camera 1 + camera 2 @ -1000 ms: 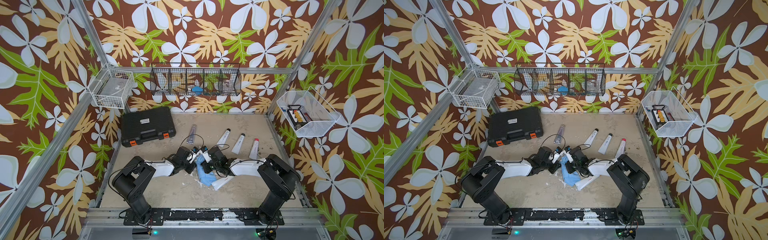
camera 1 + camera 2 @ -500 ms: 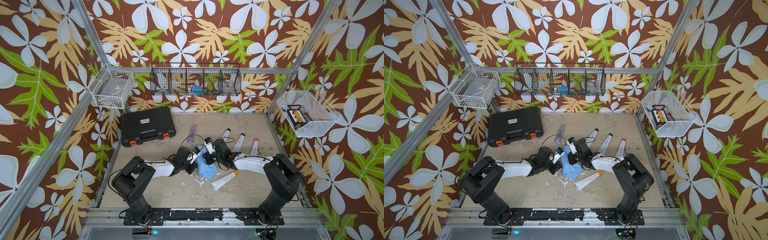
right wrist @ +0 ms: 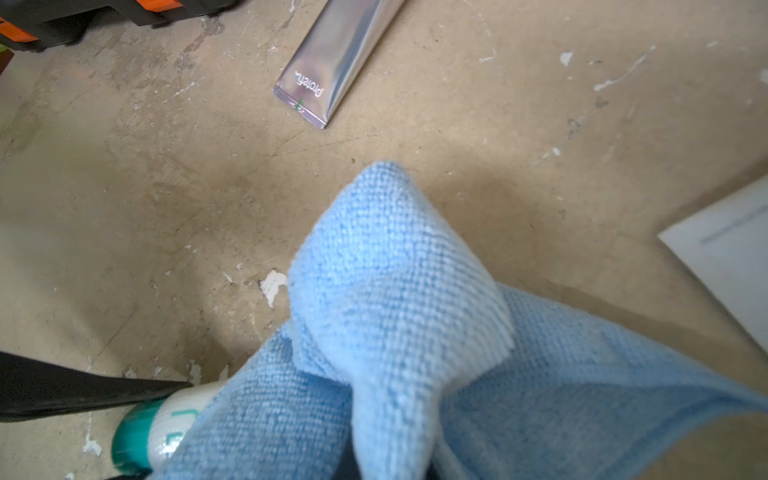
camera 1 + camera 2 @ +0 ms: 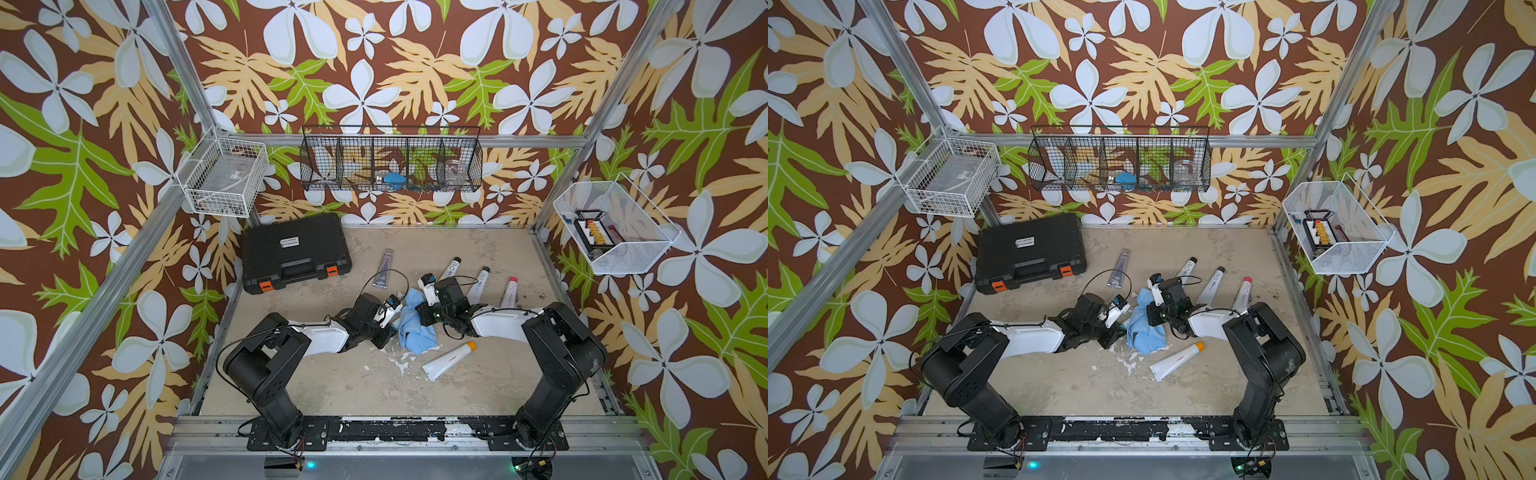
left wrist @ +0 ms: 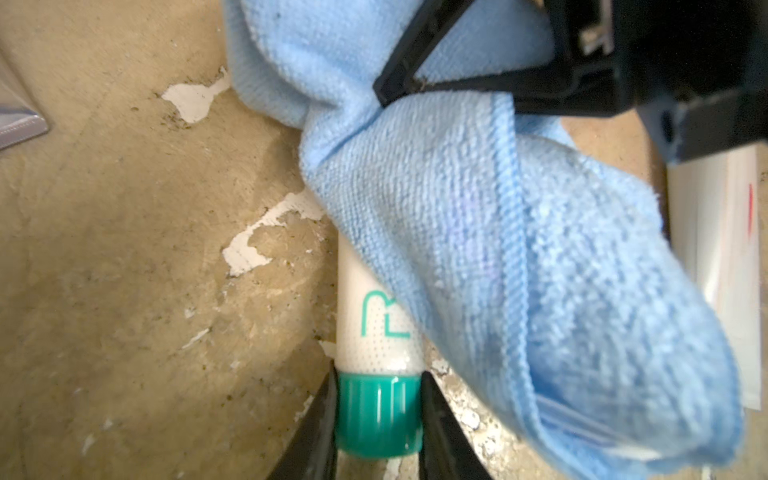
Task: Wipe the surface of the toothpaste tube
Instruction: Wipe the dirt from the toothpaste tube.
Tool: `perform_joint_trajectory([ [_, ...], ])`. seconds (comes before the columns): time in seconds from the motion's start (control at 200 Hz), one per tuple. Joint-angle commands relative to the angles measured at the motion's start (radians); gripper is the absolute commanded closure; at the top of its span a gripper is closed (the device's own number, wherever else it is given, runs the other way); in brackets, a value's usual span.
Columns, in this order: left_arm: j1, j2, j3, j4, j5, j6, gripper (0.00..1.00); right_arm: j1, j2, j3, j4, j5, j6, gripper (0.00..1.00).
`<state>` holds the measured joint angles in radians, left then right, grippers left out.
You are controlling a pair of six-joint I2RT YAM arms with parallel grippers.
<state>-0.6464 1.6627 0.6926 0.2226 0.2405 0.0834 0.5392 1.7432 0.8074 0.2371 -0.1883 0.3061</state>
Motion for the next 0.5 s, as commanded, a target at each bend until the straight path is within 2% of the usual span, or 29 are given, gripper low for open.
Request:
perform_joint_trajectory([
  [0.0, -0.001, 0.002, 0.004, 0.020, 0.010, 0.007, 0.85, -0.007, -0.013, -0.021, -0.046, 0.028, -0.012, 1.00],
  [0.16, -0.001, 0.005, 0.008, 0.017, 0.011, 0.007, 0.85, 0.007, -0.025, -0.046, 0.008, -0.059, 0.006, 1.00],
  [0.495, -0.001, 0.008, 0.010, 0.017, 0.014, 0.009, 0.85, 0.175, 0.030, 0.019, 0.031, -0.089, 0.032, 1.00],
])
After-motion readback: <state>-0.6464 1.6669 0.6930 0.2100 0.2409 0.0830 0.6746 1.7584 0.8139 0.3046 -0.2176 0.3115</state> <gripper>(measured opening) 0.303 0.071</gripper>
